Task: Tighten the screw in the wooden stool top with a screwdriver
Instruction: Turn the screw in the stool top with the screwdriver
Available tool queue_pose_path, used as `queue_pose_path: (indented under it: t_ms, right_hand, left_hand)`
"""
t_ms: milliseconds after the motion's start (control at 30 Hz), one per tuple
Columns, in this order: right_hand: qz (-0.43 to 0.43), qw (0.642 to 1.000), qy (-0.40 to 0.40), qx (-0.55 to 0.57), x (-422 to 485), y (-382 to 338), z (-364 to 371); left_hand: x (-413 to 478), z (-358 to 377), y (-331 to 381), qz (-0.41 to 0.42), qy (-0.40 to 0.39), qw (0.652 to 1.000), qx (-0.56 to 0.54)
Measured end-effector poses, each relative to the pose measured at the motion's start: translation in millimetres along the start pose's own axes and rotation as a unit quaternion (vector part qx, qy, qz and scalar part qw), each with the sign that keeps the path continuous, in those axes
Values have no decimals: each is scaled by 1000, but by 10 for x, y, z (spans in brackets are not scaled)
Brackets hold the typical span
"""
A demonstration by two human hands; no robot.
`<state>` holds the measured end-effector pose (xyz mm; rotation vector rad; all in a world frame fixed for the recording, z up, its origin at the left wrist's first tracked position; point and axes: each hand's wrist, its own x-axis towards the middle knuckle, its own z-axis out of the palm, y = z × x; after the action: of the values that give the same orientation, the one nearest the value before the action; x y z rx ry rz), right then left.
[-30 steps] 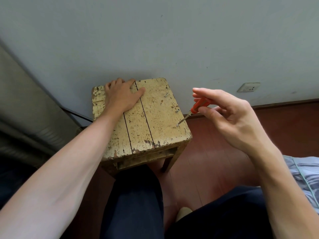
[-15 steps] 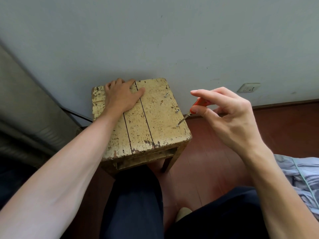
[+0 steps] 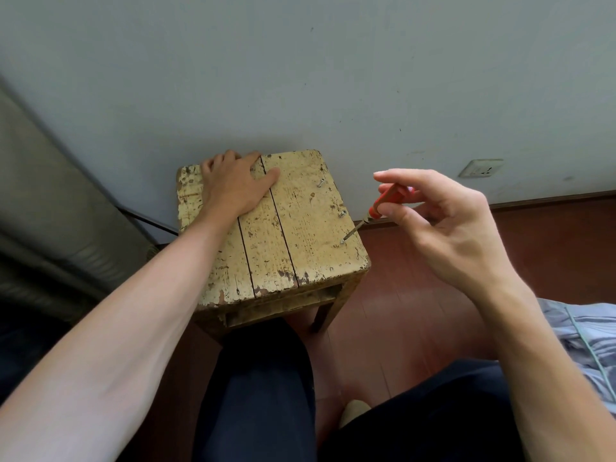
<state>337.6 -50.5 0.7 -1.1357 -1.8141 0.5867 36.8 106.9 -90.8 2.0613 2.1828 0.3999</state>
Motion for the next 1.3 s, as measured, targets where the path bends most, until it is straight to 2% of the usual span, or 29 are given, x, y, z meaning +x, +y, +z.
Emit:
queue_pose_path:
  t_ms: [200, 333, 433, 967, 1167, 1300]
  right_hand:
    - [1, 999, 30, -23, 20, -42, 52]
    - [-13, 999, -42, -2, -3, -12, -57]
    - [-3, 998, -60, 10, -29, 13, -81]
    - [5, 999, 19, -30, 1, -55, 60]
    - [-9, 998, -56, 2, -21, 3, -74]
    - [9, 998, -53, 26, -17, 41, -87]
  left_hand:
    - [3, 9, -7, 0, 1, 1000, -3]
    - [10, 11, -6, 0, -1, 1000, 1]
    - [11, 10, -11, -1, -1, 1000, 3]
    - [3, 6, 0, 3, 3, 1000, 3]
    - [20, 19, -9, 2, 5, 1000, 8]
    - [24, 29, -12, 1, 4, 1000, 10]
